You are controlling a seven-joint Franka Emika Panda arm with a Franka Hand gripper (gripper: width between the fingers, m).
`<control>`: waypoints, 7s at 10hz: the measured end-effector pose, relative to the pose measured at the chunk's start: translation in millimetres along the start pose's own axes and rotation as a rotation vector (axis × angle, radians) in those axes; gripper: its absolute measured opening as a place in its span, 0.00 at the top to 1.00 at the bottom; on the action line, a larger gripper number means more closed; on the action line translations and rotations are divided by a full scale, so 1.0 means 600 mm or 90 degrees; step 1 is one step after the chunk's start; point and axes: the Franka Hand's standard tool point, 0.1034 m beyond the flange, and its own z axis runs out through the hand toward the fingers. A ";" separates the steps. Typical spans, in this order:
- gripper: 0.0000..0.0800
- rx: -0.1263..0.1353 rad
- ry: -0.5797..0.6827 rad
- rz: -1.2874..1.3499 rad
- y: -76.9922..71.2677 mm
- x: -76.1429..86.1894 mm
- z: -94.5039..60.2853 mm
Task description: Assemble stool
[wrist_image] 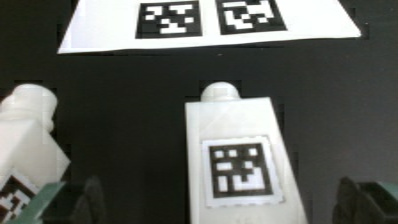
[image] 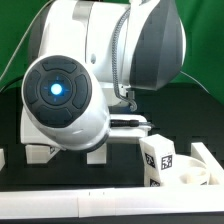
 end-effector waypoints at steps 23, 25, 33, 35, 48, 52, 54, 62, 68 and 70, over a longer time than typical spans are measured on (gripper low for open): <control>0.58 0.021 0.063 0.063 -0.037 -0.083 -0.094; 0.58 0.029 0.156 0.059 -0.043 -0.082 -0.104; 0.58 0.070 0.511 0.116 -0.211 -0.115 -0.233; 0.58 0.090 0.642 0.103 -0.228 -0.085 -0.229; 0.58 -0.029 0.888 -0.054 -0.275 -0.039 -0.247; 0.58 -0.016 0.831 -0.032 -0.269 -0.032 -0.236; 0.58 -0.018 0.825 -0.034 -0.275 -0.020 -0.222; 0.58 -0.019 0.844 -0.040 -0.300 0.008 -0.203; 0.58 -0.020 0.853 -0.042 -0.301 0.012 -0.209; 0.58 -0.020 0.854 -0.041 -0.299 0.012 -0.209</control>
Offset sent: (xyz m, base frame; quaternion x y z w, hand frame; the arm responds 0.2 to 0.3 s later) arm -0.0081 0.0198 -0.0154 0.0022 0.0045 0.0156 0.9999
